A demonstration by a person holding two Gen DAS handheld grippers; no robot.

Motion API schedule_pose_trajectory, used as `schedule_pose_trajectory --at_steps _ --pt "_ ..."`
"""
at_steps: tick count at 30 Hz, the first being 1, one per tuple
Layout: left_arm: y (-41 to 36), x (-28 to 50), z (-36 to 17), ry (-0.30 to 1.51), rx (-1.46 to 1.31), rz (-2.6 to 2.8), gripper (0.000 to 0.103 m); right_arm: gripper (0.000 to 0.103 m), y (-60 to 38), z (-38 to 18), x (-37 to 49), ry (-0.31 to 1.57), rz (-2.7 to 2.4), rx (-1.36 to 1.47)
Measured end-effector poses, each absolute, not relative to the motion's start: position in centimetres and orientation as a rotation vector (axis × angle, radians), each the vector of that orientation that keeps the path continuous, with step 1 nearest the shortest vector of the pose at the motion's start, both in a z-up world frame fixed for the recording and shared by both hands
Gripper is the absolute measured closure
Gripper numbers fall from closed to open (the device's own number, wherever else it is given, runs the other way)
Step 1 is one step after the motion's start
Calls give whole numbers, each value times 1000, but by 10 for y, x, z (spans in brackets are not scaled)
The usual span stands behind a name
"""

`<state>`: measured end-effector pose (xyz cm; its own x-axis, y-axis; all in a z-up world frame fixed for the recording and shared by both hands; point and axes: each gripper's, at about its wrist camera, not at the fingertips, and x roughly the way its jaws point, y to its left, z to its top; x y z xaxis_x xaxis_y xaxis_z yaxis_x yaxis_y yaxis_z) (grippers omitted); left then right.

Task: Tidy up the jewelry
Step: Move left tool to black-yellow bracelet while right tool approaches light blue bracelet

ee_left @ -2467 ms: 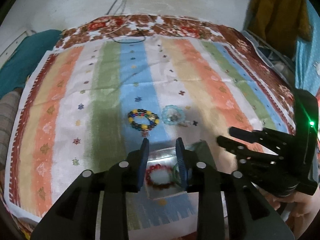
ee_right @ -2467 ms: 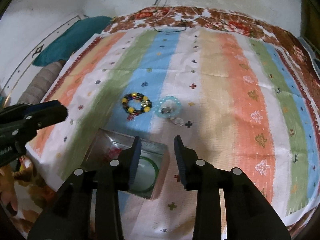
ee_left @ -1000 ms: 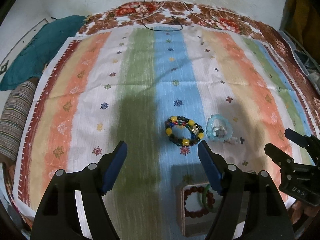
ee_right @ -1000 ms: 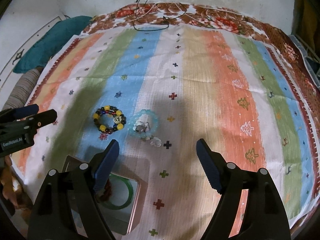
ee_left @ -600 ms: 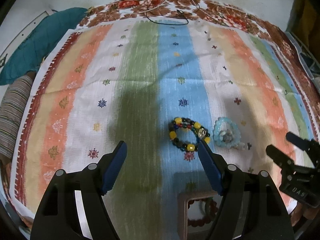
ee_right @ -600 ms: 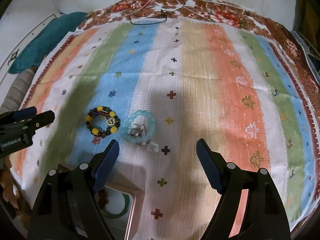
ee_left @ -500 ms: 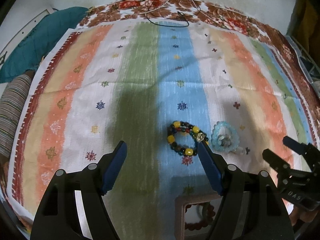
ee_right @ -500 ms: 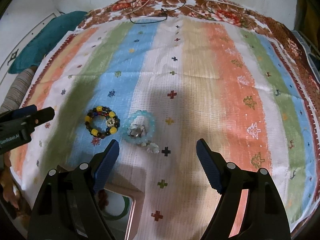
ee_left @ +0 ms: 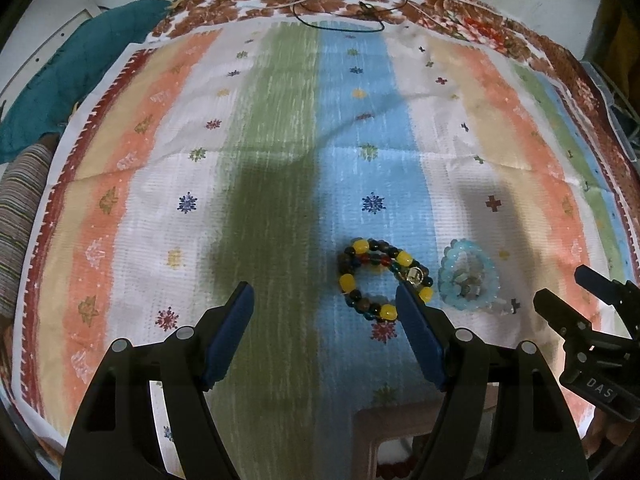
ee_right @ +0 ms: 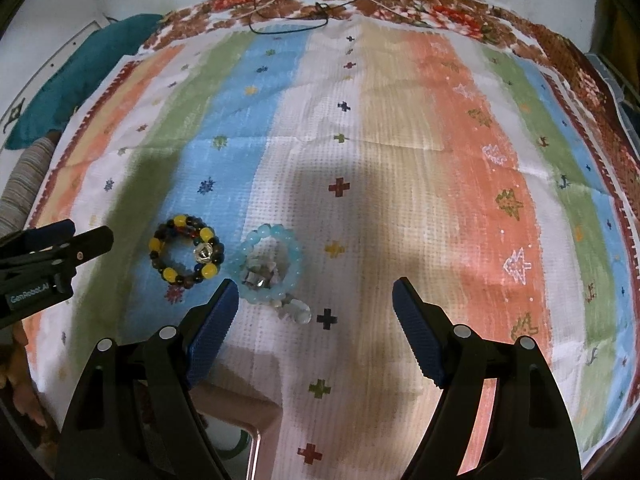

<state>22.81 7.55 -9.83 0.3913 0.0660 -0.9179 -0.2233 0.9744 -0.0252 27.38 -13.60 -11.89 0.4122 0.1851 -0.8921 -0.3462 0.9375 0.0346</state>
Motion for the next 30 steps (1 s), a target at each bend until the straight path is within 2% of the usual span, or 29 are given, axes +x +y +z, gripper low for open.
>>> schedule_pose_trajectory --at_steps 30 --pt "75 255 -132 1225 -140 173 33 24 -123 -150 304 1150 279 -231"
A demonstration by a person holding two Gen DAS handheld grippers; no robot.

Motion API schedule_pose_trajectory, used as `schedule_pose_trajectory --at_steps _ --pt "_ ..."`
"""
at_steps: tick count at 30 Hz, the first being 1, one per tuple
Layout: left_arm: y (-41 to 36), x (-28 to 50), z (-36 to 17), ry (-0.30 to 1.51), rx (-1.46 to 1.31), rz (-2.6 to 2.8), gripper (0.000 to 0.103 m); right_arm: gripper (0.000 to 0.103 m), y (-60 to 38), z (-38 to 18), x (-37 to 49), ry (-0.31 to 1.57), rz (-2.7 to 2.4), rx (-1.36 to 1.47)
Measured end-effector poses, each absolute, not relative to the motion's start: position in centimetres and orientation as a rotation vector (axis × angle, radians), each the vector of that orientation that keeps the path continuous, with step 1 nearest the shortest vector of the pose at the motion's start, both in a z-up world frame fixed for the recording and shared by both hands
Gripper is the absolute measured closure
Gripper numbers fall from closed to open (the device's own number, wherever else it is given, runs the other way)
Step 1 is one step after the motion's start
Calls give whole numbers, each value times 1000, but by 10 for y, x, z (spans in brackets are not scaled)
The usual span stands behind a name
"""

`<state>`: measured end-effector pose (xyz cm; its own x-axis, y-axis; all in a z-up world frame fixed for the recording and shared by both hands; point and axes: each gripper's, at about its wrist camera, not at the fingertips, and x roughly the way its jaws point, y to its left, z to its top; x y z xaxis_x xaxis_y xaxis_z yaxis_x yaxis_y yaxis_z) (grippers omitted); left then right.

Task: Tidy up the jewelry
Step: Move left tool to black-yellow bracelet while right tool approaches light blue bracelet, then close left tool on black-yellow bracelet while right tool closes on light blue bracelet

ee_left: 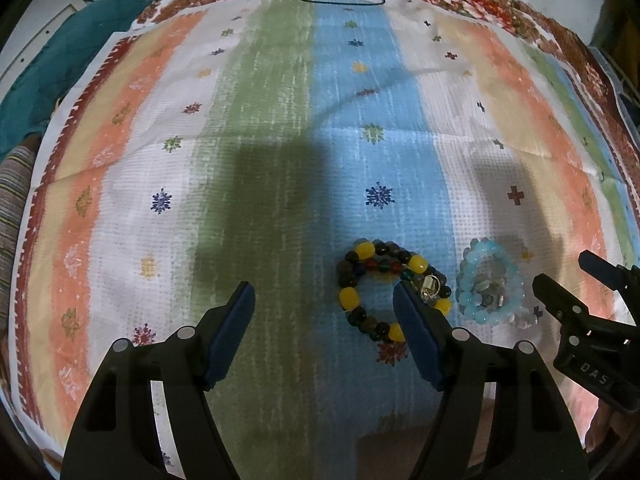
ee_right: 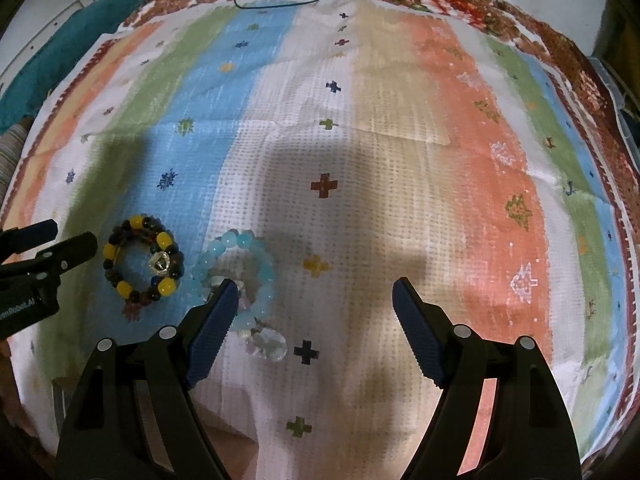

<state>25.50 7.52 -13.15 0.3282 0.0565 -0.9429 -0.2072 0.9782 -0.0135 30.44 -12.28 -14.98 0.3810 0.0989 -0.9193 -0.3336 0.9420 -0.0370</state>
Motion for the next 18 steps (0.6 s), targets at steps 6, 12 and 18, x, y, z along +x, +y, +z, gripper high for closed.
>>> schedule_pose_trajectory --at_steps 6,12,18 --pt "74 260 -138 1240 -120 167 34 24 -120 -155 310 1155 276 -240" --pt "78 265 -143 1252 -142 167 40 24 -116 -160 315 1164 275 -245" --pt "81 272 -151 1270 -141 168 50 24 -112 -165 320 1166 282 -265"
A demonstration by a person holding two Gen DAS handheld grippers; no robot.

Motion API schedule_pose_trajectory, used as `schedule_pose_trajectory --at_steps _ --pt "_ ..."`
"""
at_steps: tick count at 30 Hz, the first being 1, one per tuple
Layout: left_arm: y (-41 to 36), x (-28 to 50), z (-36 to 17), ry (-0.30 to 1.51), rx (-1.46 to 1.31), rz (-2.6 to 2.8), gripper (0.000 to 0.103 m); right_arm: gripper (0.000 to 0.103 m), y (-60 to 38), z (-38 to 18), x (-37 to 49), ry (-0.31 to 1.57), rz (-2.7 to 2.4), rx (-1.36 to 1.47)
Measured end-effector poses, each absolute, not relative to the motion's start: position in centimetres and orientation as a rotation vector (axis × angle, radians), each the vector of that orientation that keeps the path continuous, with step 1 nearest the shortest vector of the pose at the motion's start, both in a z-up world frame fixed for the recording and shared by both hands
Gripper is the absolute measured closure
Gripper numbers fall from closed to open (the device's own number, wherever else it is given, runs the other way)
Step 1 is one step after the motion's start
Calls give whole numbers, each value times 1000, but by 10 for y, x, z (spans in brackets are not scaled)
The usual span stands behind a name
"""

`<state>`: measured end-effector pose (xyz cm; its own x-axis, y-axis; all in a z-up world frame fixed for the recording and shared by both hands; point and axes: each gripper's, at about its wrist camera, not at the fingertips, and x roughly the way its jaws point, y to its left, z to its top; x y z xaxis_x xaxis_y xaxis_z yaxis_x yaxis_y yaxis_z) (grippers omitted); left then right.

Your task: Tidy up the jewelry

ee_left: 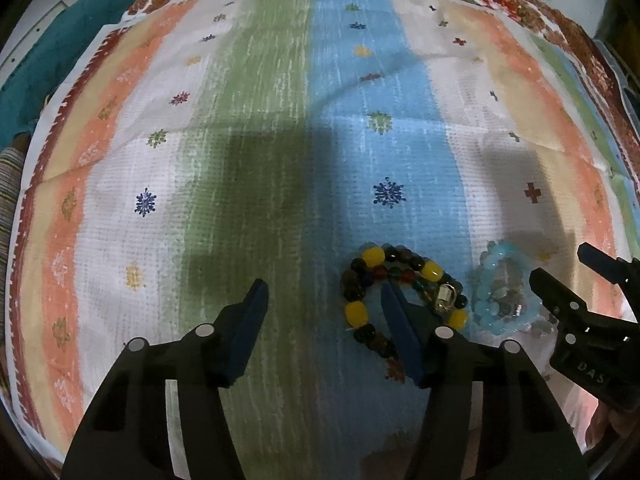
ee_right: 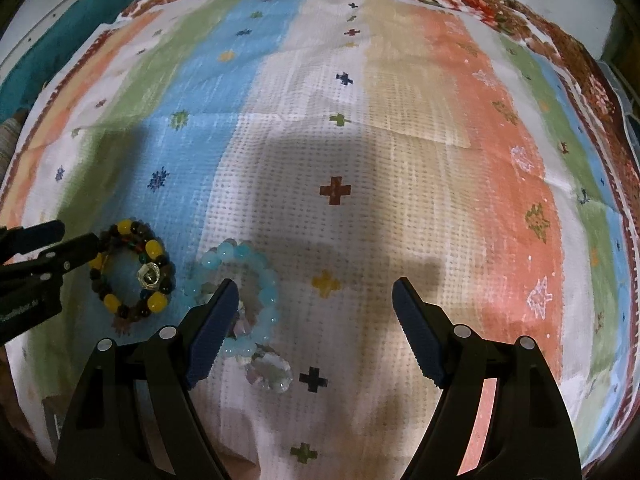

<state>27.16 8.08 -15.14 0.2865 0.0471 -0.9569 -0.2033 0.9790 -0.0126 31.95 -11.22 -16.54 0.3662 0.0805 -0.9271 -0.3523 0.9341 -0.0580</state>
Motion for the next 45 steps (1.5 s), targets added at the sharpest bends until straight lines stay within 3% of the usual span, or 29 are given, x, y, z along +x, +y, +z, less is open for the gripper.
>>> schedule_pose_trajectory --at_steps 6,9,13,15,18,20,45 --pt "81 279 -160 1293 -146 147 67 25 -111 -176 324 1191 290 -263" --pt "81 281 -164 1300 -139 138 74 43 -110 -177 326 1194 292 -264" --pt "78 283 -167 1304 -127 115 85 54 -108 -179 325 1198 316 -264" --pt "76 284 -168 1306 -137 97 94 70 -105 -180 323 1200 335 -266" --pt "73 285 -167 1305 -133 95 94 85 -103 -181 322 1205 358 -258" --pt "72 285 -167 1308 -134 93 94 91 -104 -181 322 1210 367 -251" --pt "46 267 -83 1135 -176 -8 94 91 -108 -121 296 1091 430 -202"
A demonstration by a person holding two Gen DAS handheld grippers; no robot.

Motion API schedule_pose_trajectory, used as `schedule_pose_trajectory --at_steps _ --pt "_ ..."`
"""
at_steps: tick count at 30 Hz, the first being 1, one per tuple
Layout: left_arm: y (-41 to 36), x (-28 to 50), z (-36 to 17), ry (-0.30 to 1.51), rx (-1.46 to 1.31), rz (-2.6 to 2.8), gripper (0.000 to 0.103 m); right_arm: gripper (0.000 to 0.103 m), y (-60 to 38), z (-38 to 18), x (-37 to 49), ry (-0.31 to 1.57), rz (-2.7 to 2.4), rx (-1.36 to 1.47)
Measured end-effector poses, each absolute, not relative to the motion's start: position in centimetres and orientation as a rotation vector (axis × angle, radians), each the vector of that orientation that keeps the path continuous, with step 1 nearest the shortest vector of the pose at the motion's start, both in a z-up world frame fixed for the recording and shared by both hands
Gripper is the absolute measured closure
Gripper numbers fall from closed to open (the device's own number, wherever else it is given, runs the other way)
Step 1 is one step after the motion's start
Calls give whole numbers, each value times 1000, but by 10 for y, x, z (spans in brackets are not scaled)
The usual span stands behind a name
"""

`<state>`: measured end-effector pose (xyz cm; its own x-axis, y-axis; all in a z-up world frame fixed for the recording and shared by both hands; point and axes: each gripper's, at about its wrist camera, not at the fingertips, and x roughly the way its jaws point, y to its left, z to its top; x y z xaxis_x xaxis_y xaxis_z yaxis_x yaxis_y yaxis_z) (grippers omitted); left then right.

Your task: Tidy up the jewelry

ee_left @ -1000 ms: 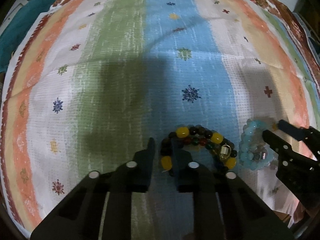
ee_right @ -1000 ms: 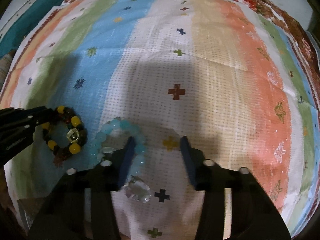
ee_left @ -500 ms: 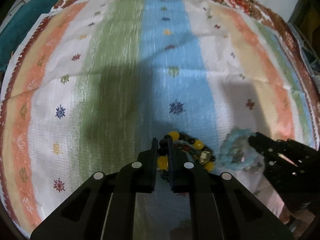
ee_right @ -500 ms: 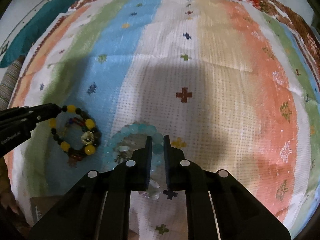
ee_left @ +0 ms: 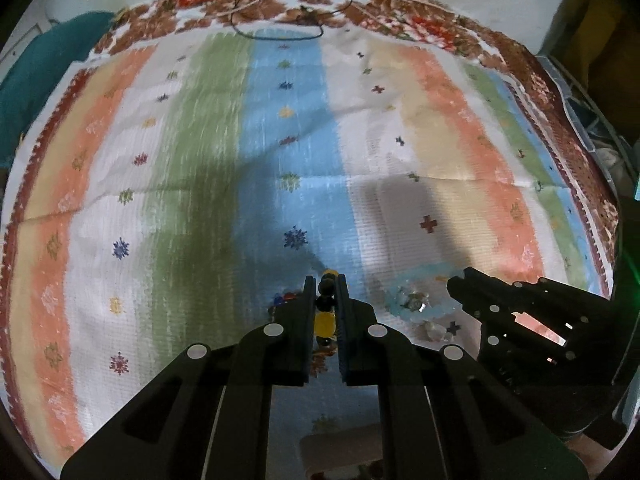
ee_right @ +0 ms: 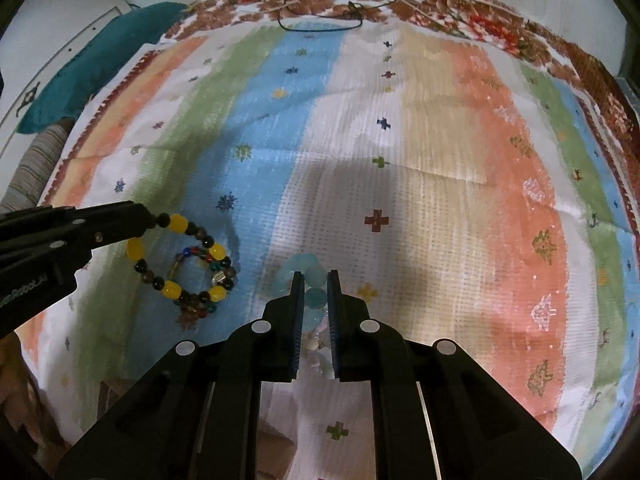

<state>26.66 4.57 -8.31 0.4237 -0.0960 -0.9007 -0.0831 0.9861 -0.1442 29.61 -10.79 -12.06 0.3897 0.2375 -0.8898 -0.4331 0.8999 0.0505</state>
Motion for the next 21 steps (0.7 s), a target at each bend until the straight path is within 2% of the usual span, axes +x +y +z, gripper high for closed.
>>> schedule_pose_trajectory --at_steps 21 --pt "41 247 -56 1070 -161 0 94 91 -127 -84 279 1011 426 -176"
